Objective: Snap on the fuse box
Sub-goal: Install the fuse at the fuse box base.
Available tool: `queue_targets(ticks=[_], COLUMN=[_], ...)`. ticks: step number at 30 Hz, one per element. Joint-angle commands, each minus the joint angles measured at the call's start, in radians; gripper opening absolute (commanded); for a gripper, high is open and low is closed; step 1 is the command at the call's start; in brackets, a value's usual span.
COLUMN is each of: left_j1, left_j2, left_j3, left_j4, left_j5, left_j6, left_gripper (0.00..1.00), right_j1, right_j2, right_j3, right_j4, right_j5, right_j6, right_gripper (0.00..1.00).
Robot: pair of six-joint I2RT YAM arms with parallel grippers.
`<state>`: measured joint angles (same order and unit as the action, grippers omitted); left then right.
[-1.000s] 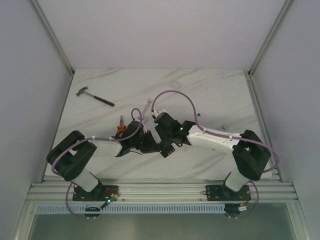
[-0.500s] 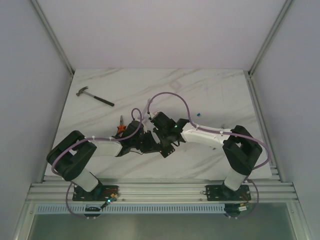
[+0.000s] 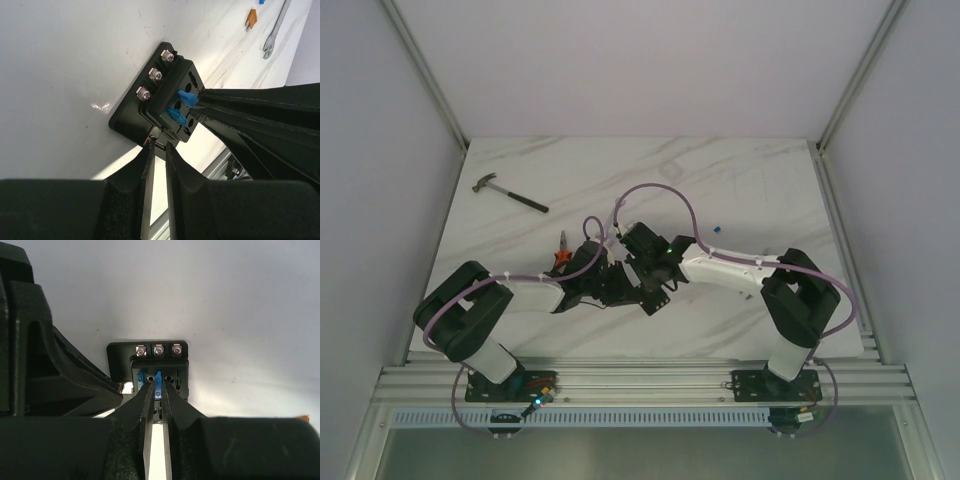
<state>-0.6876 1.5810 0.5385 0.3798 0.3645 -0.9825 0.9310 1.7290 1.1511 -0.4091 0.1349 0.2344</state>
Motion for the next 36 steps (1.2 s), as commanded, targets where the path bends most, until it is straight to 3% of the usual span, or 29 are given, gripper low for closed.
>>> queue_targets(ticks=[1,15,36], left_j1=[-0.003,0.003,0.01], left_j2=[0.005,0.002,-0.007], left_j3=[0.009,-0.011,-0.032], left_j4=[-0.05,-0.05,-0.051], left_j5=[-0.022,-0.033,-0.041], left_j6=[0.018,0.018,0.01], left_gripper=[0.23,0.23,0.21], right_j1=[-0.005,-0.003,-0.041], right_j2=[0.028,0.06,0.201], right_j3=[0.029,0.01,-0.028], right_j4=[-0.023,-0.068,-0.112], right_j5=[0.005,0.015,0.041], right_j6=[-0.009,-0.02,0.01], right_gripper=[0.17,0.0,0.0])
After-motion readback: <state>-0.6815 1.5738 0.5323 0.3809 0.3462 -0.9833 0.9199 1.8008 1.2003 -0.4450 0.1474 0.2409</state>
